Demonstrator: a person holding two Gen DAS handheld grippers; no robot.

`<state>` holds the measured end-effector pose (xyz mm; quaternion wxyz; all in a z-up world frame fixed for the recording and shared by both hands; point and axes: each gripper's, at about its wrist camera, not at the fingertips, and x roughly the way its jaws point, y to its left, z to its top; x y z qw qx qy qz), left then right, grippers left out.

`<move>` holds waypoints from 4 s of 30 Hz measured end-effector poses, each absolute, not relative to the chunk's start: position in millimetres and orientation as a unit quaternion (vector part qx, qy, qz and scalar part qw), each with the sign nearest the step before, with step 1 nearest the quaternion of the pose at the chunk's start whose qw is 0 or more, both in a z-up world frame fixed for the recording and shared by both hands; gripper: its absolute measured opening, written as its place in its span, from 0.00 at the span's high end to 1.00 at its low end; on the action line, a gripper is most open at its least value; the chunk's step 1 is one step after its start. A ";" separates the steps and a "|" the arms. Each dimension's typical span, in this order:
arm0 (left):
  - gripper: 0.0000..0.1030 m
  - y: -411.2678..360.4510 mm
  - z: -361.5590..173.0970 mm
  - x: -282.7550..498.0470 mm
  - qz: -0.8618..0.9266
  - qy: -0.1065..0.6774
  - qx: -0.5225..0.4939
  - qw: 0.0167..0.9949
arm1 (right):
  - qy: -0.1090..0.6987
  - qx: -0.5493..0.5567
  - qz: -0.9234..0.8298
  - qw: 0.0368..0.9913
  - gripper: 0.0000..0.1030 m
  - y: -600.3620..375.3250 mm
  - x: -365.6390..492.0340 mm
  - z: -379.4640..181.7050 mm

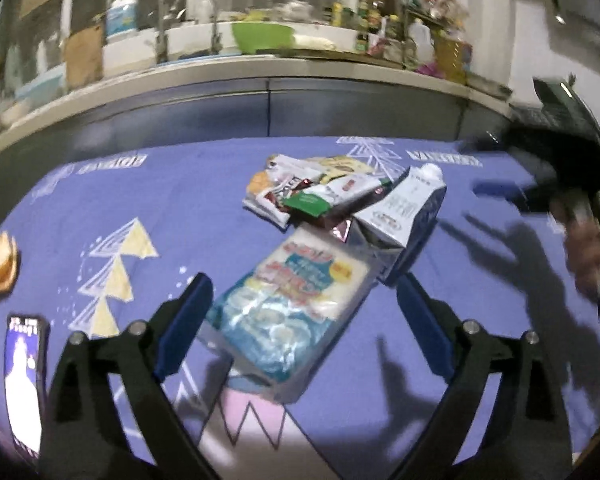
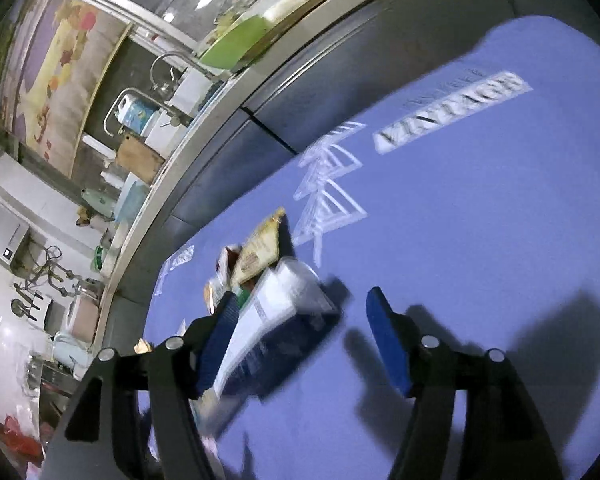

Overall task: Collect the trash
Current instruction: 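Move both open tools back over the remaining trash on the table, then grasp a snack wrapper with the left tool while the right tool grasps a yellow wrapper, then carry both wrappers over the beige bin and open both tools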

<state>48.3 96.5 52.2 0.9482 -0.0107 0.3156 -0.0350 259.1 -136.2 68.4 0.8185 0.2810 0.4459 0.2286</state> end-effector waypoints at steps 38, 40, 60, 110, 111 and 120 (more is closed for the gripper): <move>0.31 38.9 67.1 30.1 -0.170 0.358 -0.130 0.909 | 0.345 0.332 0.137 0.867 0.51 -311.5 98.0 91.7; 0.31 77.1 78.7 39.0 -0.140 0.335 -0.180 0.914 | 0.357 0.297 0.165 0.870 0.51 -287.7 126.3 108.9; 0.31 190.0 15.7 221.0 -0.085 0.381 -0.329 0.860 | 0.571 0.228 0.280 0.738 0.51 -35.9 387.1 32.1; 0.30 65.8 59.6 115.0 -0.075 0.440 -0.174 0.878 | 0.542 0.406 0.220 0.702 0.22 -244.1 226.4 34.9; 0.43 66.9 54.2 119.7 -0.073 0.449 -0.176 0.873 | 0.546 0.401 0.222 0.701 0.22 -242.5 228.7 35.5; 0.96 87.4 47.4 115.0 -0.077 0.455 -0.211 0.862 | 0.593 0.342 0.274 0.675 0.88 -202.2 251.9 22.7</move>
